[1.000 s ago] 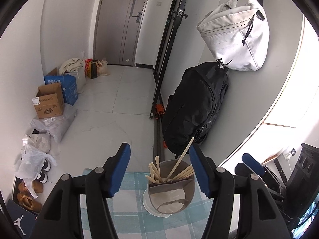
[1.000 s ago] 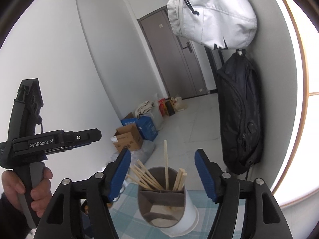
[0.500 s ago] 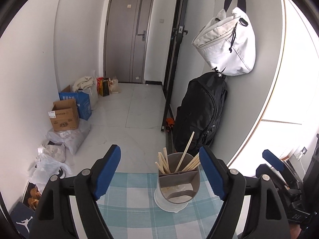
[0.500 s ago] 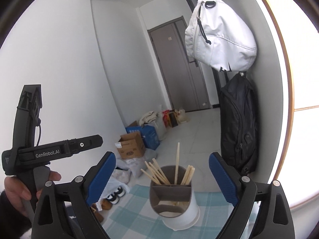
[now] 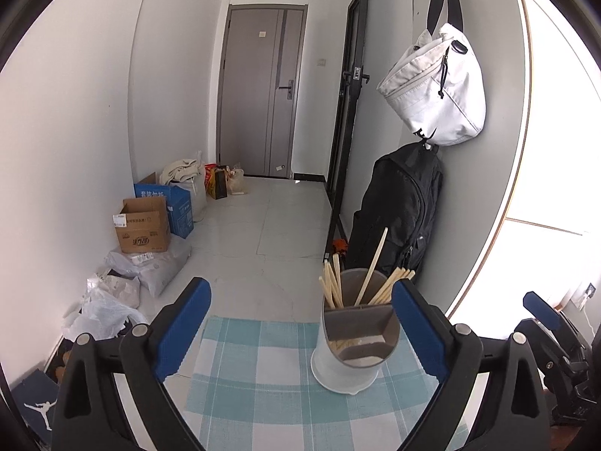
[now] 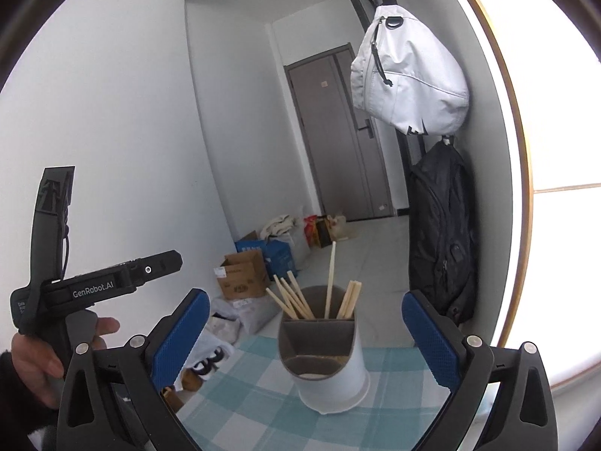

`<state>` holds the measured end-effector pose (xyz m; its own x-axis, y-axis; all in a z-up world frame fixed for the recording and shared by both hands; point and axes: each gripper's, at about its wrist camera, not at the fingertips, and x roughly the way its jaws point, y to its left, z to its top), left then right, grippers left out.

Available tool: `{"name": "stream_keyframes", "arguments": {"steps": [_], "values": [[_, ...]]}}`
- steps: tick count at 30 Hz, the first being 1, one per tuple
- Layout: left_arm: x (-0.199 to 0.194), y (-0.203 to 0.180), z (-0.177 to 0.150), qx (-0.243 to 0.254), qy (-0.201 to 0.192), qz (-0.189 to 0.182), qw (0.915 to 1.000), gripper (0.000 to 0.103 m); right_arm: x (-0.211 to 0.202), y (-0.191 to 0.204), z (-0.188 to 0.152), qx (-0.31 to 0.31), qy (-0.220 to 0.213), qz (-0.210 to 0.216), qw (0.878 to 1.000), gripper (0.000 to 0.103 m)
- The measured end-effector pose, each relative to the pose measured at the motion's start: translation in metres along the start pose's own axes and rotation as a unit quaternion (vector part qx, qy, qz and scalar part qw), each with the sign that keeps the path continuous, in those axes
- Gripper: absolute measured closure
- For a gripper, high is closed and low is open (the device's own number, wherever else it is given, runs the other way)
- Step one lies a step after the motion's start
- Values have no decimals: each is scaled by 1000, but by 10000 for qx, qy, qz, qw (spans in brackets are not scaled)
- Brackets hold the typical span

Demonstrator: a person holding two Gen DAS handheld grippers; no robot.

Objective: Organize utensils

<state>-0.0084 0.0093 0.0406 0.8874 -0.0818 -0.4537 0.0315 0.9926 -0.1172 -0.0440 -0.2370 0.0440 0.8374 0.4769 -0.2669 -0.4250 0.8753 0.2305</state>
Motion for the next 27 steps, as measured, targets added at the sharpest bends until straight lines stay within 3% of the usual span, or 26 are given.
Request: {"name": "stream_keyframes", "arguments": {"steps": [12, 18, 27], "values": [[11, 7, -55, 26, -52, 258, 9997, 9, -5, 4, -44, -268, 60, -77, 9996, 0], [22, 8, -62, -22, 139, 256, 9996, 9, 0, 4, -58, -311, 160, -115, 9993, 0], [19, 13, -57, -50, 126, 347, 9993, 9, 2, 0, -59, -228, 146, -73, 9996, 0]]}}
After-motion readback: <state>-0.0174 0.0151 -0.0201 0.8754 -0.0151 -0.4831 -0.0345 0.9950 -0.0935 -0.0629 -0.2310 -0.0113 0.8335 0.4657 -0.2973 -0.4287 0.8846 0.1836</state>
